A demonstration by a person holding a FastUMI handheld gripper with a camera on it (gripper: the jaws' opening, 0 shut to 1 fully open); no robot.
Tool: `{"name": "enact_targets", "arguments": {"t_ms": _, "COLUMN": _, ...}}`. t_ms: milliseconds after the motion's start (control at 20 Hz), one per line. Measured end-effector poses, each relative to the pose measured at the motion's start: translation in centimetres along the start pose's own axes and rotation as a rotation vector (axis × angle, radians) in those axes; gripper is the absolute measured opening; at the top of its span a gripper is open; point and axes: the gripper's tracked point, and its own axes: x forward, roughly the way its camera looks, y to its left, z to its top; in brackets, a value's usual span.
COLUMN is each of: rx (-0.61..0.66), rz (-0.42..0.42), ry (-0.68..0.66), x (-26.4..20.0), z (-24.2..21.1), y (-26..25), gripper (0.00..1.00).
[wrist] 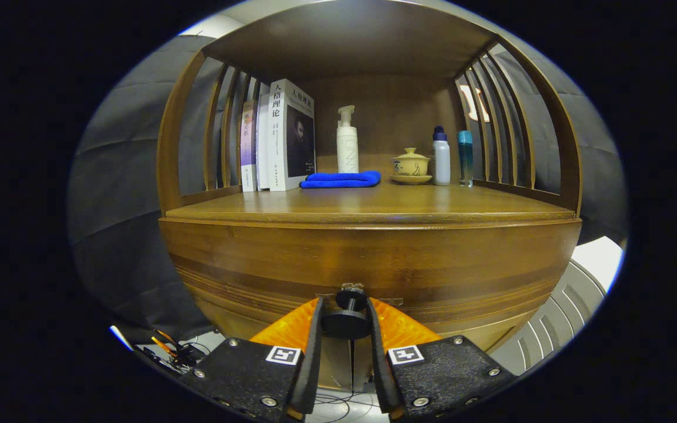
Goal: Pull open the drawer, take out the items inside it, and place them on the countertop above the cabinet.
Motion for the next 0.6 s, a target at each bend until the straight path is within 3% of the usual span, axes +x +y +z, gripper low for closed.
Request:
{"name": "enact_targets", "arguments": {"t_ms": 200, "rx": 0.087, "rz": 0.011, "ry": -0.008, "x": 0.1, "z": -0.1, "y": 0.0, "gripper": 0.4}}
{"name": "enact_targets", "arguments": {"t_ms": 350, "rx": 0.038, "rz": -0.026, "ry": 0.008, "x": -0.2, "z": -0.1, "y": -0.1, "gripper": 0.36}}
{"name": "enact_targets", "arguments": {"t_ms": 600, "rx": 0.035, "rz": -0.02, "ry": 0.001, "x": -2.6, "z": -0.7, "y": 0.4, "gripper": 0.35}}
